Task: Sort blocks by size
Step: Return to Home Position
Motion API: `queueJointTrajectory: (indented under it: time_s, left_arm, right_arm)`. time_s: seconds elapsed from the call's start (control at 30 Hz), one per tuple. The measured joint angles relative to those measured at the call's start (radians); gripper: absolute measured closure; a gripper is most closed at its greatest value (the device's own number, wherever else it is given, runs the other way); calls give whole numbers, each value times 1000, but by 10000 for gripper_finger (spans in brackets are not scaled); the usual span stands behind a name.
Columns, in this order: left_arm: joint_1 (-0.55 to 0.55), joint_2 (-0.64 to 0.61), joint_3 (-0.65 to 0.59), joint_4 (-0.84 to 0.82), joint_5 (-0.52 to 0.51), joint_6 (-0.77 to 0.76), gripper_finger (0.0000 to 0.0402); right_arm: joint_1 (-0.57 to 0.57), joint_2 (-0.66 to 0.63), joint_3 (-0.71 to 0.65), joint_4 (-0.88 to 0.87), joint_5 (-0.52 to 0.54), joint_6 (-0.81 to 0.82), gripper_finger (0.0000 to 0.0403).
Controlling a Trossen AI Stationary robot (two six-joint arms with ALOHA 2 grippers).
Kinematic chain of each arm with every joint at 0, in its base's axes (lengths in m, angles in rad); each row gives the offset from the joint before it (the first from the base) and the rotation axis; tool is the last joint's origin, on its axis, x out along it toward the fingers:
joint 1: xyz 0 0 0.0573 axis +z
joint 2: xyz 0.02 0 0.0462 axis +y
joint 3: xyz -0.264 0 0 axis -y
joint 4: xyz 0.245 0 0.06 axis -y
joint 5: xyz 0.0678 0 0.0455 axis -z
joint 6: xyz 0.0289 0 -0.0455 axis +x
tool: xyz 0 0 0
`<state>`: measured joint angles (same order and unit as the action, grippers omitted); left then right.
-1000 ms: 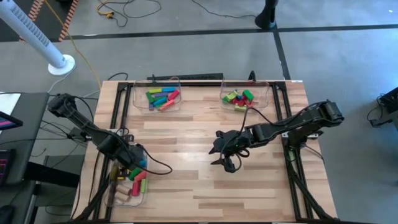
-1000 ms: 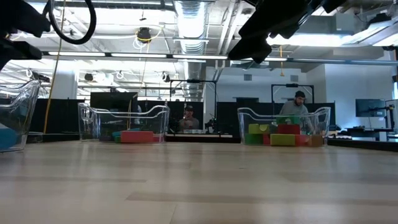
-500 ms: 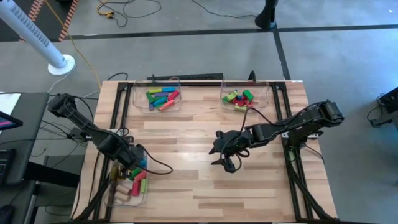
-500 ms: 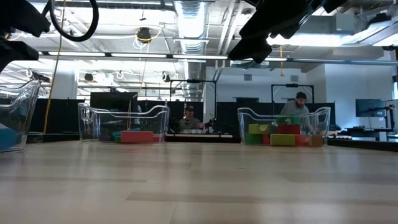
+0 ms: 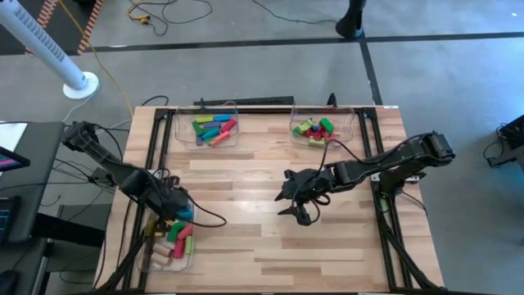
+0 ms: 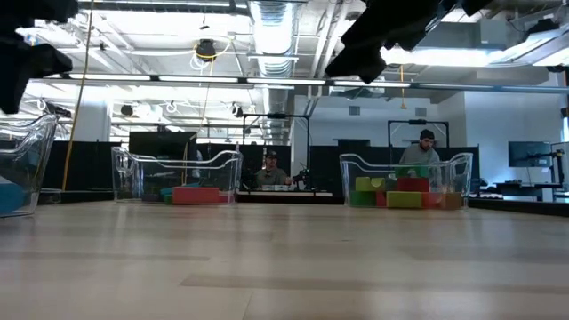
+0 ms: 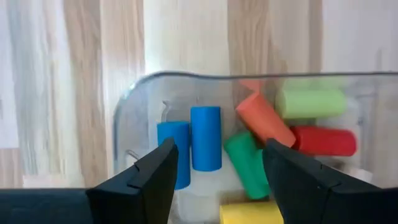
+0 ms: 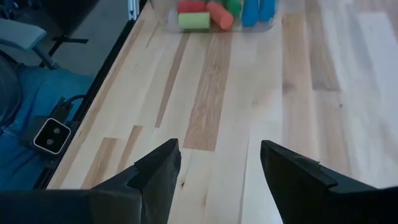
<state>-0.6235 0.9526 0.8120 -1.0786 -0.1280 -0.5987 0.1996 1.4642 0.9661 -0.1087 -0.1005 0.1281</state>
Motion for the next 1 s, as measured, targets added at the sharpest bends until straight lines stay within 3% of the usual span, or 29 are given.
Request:
queueJointTrajectory:
  time_s: [0.27,0.73,1.0]
  left_arm:
    - [0,-173,0,88,-106,43,179]
    - [0,-401,0,191,-372,312,180]
    - [0,-529,0,213,-432,410,180]
  right_arm:
    - [-13,-102,0,-24,24,-44,148]
    - [-19,-320,-1,-177,98,-126,148]
    - [-28,-504,-115,-180,156,-147,148]
